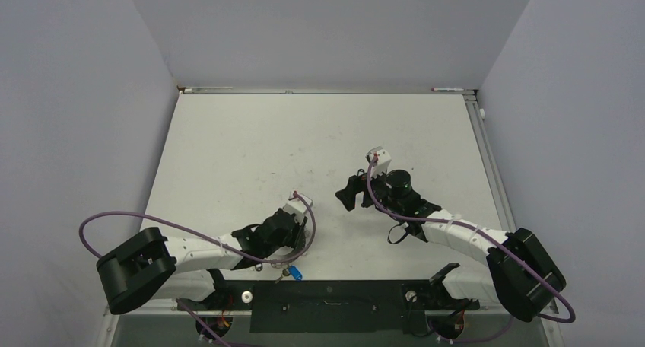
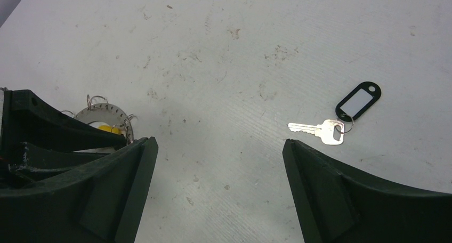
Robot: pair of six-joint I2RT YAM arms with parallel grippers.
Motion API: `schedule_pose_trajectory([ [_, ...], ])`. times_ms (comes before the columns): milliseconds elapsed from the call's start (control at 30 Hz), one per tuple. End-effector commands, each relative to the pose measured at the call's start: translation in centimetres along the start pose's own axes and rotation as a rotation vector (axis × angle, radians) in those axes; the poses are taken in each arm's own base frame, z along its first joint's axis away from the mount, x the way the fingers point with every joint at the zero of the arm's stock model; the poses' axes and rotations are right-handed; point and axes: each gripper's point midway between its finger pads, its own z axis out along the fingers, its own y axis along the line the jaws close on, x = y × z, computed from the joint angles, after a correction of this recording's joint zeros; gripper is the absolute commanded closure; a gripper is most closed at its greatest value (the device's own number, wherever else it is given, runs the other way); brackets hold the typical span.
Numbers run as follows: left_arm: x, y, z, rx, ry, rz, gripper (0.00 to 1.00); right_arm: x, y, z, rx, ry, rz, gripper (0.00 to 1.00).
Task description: Put the keys on the keyring
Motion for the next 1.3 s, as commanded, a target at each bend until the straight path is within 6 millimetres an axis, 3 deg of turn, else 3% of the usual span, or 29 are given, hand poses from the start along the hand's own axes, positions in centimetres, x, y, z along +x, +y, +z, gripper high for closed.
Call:
schedule_pose_trajectory([
  [0,-2.3,-1.0,0.6,0.029,-0.053,-0.003,0.77,-1.6,1.0,0.4,-0.041,-0.052,-0.007,0.08],
  [167,-2.7,-1.1,0.7,0.034,-0.072,0.003,0.83,-1.3,1.0,0.6,-0.047,-0.042,-0.004,0.08],
  [300,-2.9,-1.3,0.8,0.048,-0.082,0.016,1.0,-1.2,1.0,0.7,-0.05,-0.035,-0.004,0.08],
  [867,-5.4,-3.3,-1.9,0.189,-0.12,0.108,1.0,-1.8,1.7,0.1,-0.081,-0.079,-0.015,0.08],
  [1267,-9.5,-4.4,-5.6,0.265,-0.154,0.142,1.0,-4.8,5.5,-2.4,-0.244,-0.247,-0.058,0.07],
])
